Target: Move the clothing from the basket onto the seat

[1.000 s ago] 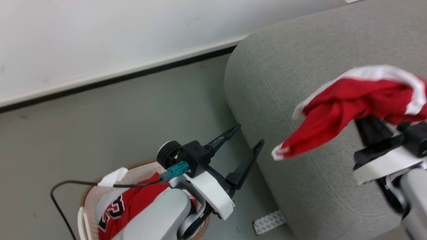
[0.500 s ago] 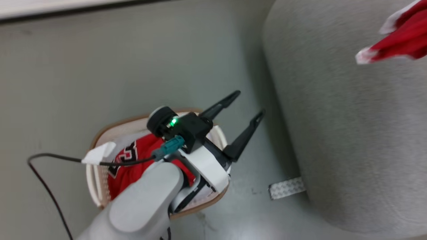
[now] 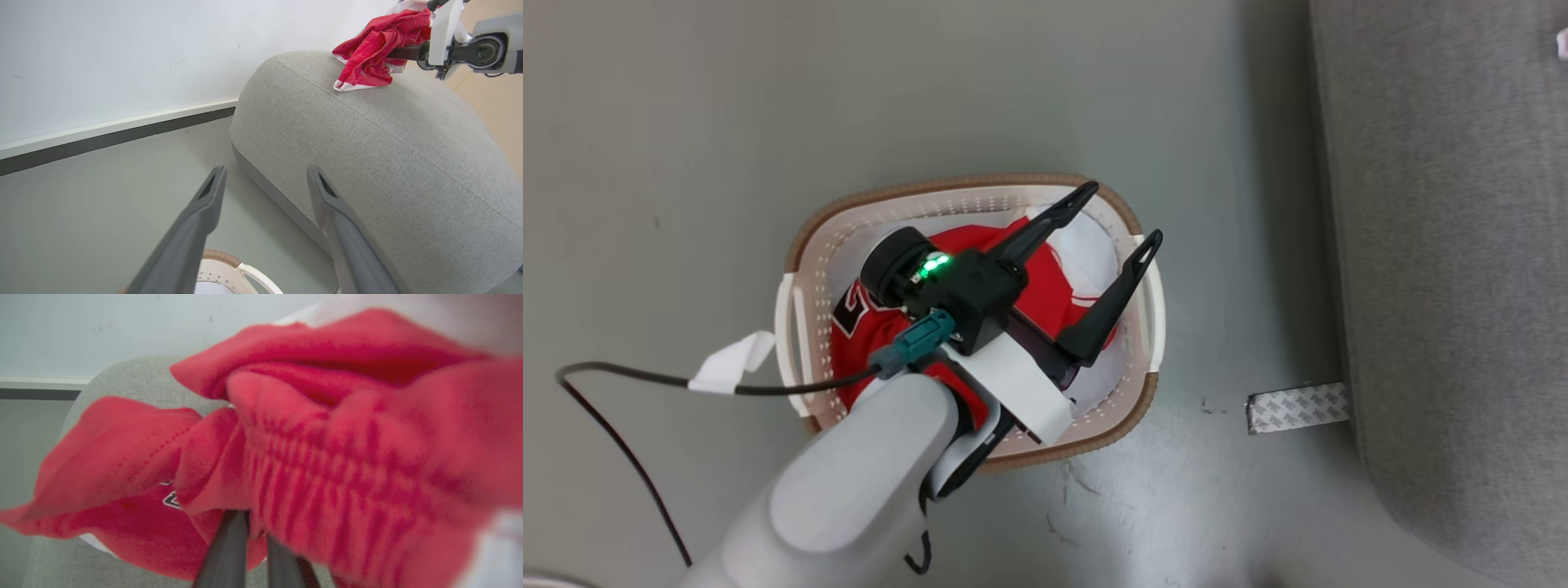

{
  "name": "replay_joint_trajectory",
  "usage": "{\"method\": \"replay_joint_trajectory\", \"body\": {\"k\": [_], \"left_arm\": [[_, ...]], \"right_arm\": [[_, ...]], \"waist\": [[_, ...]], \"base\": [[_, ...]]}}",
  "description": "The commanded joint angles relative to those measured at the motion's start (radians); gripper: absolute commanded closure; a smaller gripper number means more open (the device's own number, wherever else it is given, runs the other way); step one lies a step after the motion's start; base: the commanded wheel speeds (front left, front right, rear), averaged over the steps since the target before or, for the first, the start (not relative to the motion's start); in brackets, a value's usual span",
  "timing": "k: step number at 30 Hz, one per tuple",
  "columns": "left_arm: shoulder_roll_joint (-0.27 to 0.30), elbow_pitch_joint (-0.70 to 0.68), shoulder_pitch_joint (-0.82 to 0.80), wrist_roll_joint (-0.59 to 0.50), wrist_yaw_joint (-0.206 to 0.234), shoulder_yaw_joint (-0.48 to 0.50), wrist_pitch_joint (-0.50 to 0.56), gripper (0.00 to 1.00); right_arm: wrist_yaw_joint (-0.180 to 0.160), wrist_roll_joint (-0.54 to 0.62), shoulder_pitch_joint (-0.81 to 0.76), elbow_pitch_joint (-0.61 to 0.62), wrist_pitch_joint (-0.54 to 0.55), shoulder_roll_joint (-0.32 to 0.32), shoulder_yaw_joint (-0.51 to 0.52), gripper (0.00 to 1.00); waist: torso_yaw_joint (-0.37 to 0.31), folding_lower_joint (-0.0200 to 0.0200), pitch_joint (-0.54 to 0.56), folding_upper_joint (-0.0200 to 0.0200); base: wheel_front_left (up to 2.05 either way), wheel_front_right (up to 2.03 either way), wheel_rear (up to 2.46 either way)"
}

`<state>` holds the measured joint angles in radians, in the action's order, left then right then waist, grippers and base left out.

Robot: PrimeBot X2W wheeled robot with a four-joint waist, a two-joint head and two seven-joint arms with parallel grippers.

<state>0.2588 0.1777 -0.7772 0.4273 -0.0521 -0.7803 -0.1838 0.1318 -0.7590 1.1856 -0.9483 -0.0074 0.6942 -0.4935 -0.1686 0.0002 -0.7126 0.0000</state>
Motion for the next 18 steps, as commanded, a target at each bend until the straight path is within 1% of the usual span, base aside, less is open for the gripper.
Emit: {"method": "replay_joint_trajectory", "body": {"k": [1,5,6,9,11,18], "left_arm": [[0.003,-0.001,-0.013,-0.014,0.0,0.002,-0.003,0.0],[0.002,0.005,-0.021,-0.011,0.003,0.004,-0.01,0.0],[0.002,0.007,-0.022,-0.009,0.004,0.005,-0.01,0.0],[0.004,0.016,-0.017,-0.002,0.005,0.007,-0.014,0.0],[0.004,0.024,-0.01,0.002,0.005,0.005,-0.019,0.0],[0.002,0.065,0.029,0.029,0.007,0.012,-0.042,0.0]], "right_arm": [[-0.002,-0.018,0.013,-0.014,0.019,-0.001,-0.005,1.0],[-0.002,-0.06,0.026,-0.053,0.115,-0.01,-0.033,1.0],[-0.002,-0.069,0.029,-0.057,0.124,-0.01,-0.039,0.78],[-0.002,-0.08,0.034,-0.065,0.128,-0.022,-0.06,0.56],[-0.002,-0.083,0.028,-0.066,0.127,-0.022,-0.078,0.0],[-0.002,-0.111,-0.038,-0.046,0.164,-0.016,-0.161,0.0]], "waist": [[0.012,-0.0002,-0.014,0.0],[0.014,-0.0002,-0.019,0.0],[0.014,-0.0002,-0.018,0.0],[0.008,-0.0002,-0.005,0.0],[0.004,-0.0002,0.013,0.0],[-0.007,-0.0002,0.131,0.0]], "base": [[0.0,0.0,0.0],[0.0,0.0,0.0],[0.0,0.0,0.0],[0.0,0.0,0.0],[0.0,0.0,0.0],[0.0,0.0,0.0]]}}
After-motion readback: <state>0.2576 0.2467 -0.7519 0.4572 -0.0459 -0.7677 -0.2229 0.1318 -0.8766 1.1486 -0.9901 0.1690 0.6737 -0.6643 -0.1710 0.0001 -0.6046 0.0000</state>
